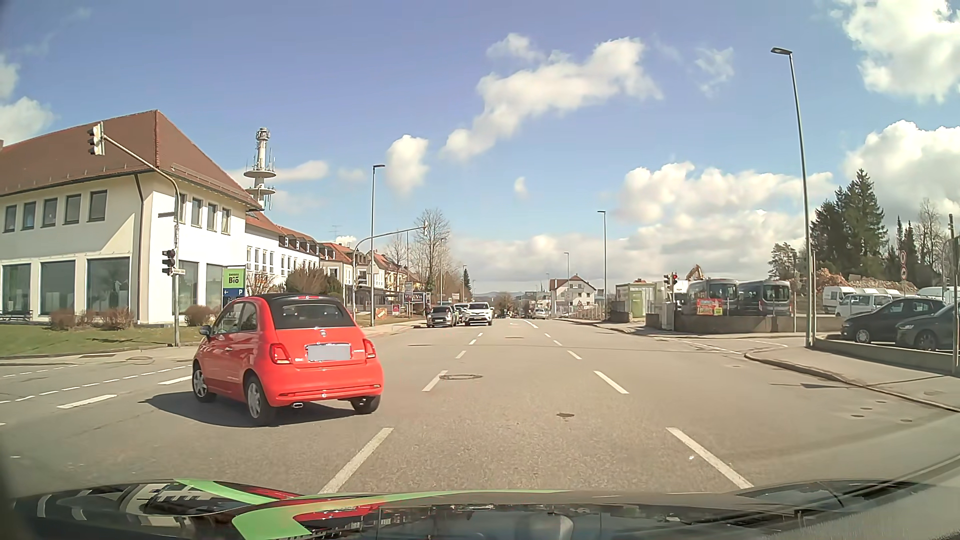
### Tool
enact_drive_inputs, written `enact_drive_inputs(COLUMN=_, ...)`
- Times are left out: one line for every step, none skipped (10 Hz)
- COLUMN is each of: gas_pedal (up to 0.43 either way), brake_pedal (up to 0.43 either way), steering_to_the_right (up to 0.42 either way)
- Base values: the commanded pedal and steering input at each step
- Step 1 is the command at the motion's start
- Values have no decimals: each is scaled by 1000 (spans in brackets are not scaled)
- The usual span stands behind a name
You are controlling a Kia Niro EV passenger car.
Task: Follow the waypoints while adhering to traffic rules and regulations
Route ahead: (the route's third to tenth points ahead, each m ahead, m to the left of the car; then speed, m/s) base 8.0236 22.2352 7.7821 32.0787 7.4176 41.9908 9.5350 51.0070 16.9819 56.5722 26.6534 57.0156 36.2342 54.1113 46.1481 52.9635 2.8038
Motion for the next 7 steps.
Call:
enact_drive_inputs(gas_pedal=138, brake_pedal=0, steering_to_the_right=0)
enact_drive_inputs(gas_pedal=130, brake_pedal=0, steering_to_the_right=-1)
enact_drive_inputs(gas_pedal=118, brake_pedal=0, steering_to_the_right=-1)
enact_drive_inputs(gas_pedal=118, brake_pedal=0, steering_to_the_right=-3)
enact_drive_inputs(gas_pedal=118, brake_pedal=0, steering_to_the_right=-9)
enact_drive_inputs(gas_pedal=118, brake_pedal=0, steering_to_the_right=-19)
enact_drive_inputs(gas_pedal=118, brake_pedal=0, steering_to_the_right=-32)
